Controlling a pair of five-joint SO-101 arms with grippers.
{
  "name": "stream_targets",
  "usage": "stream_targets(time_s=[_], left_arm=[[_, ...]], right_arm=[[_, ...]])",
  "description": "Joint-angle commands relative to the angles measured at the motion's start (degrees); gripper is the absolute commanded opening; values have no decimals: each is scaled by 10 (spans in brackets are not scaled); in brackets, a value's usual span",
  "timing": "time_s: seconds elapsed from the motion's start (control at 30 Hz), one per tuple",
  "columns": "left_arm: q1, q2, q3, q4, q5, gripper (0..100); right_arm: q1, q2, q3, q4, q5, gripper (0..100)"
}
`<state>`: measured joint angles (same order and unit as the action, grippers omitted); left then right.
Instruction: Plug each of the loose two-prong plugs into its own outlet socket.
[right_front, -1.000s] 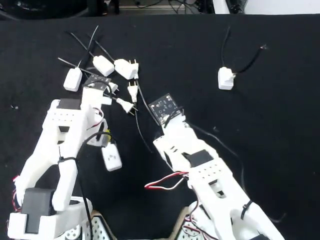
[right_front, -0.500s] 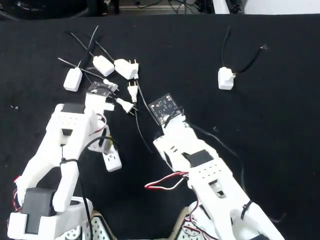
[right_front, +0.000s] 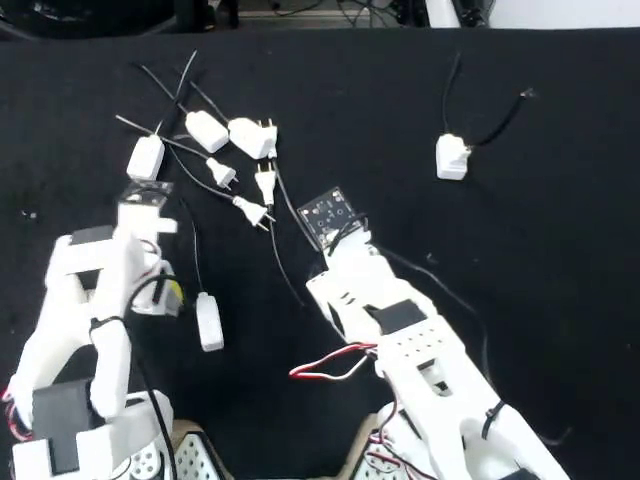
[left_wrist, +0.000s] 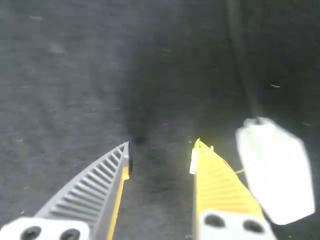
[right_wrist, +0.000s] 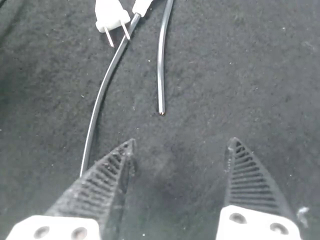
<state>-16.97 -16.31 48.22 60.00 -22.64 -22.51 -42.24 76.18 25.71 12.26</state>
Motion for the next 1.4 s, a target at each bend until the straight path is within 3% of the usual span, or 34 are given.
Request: stream_targets(time_s=[0.0,0.13,0.33,0.53,0.7,0.9,1.23,1.37], left_arm=[[-43,-11,-36,8,-17,204],[-14,-11,-122,107,5,203],[102,-11,-215,243,64,204],[187,-11,-213,264,94,204],[233,-10,-173,225,93,203],[211,-11,-64,107,93,203],[88,-11,-55,106,87,203],[66,-11,-56,106,50,203]], right_arm=[[-9,-18,-3,-12,2,272],[-9,-18,-3,-12,2,272],[-9,-18,-3,-12,2,272],[-9,-18,-3,-12,2,272],[-9,-18,-3,-12,2,272],[-9,-18,-2,-12,2,272],[-9,-18,-3,-12,2,272],[-9,-18,-3,-12,2,272]])
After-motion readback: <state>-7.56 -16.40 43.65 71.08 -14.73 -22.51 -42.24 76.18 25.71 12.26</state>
